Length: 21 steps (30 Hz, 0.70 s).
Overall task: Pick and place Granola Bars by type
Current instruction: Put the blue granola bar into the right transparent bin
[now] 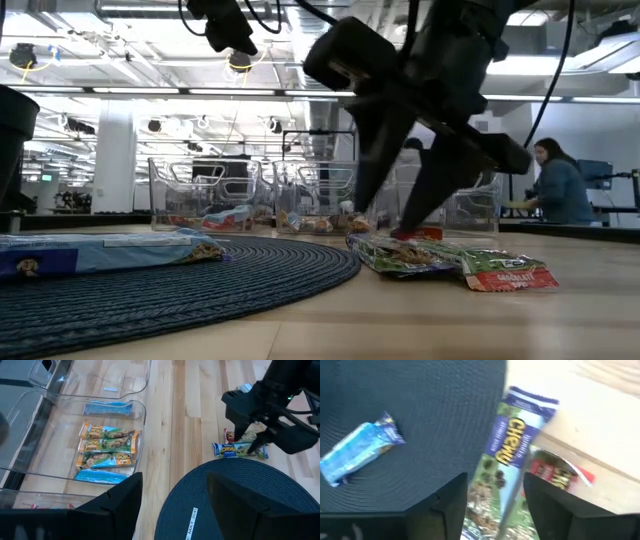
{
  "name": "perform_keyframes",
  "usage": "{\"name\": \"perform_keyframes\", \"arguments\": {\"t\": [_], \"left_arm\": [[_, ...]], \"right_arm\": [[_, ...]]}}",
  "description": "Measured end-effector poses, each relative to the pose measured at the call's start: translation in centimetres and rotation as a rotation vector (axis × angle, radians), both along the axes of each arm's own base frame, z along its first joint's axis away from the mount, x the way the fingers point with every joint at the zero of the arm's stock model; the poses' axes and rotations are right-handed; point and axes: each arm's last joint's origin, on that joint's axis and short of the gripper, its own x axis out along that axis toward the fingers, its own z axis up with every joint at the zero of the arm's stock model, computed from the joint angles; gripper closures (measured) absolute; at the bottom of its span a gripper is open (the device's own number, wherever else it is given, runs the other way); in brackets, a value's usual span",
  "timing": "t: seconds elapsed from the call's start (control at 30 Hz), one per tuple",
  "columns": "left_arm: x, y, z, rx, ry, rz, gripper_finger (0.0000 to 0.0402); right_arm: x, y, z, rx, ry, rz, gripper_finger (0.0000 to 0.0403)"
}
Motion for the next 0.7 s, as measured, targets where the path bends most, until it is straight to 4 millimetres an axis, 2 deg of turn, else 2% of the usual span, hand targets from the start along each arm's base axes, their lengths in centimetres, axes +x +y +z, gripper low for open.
{"name": "perform_keyframes", "arguments": {"t": [0.17, 0.4, 0.7], "left_arm": [[0.0, 0.0, 0.0, 0.0, 0.0, 0.0, 0.0186], [0.0, 0.0, 0.0, 0.0, -0.001, 0.0, 0.0186], [0.0, 0.0, 0.0, 0.005, -0.001, -0.003, 0.0186]], "right_arm": [[0.5, 0.2, 0.2, 0.001, -0.064, 0.035, 0.0199], [1.9, 0.6, 1.1, -0.026, -0.237, 0.14, 0.0205], [2.4, -0.9, 1.0, -0.063, -0.229, 0.189, 0.0226]]}}
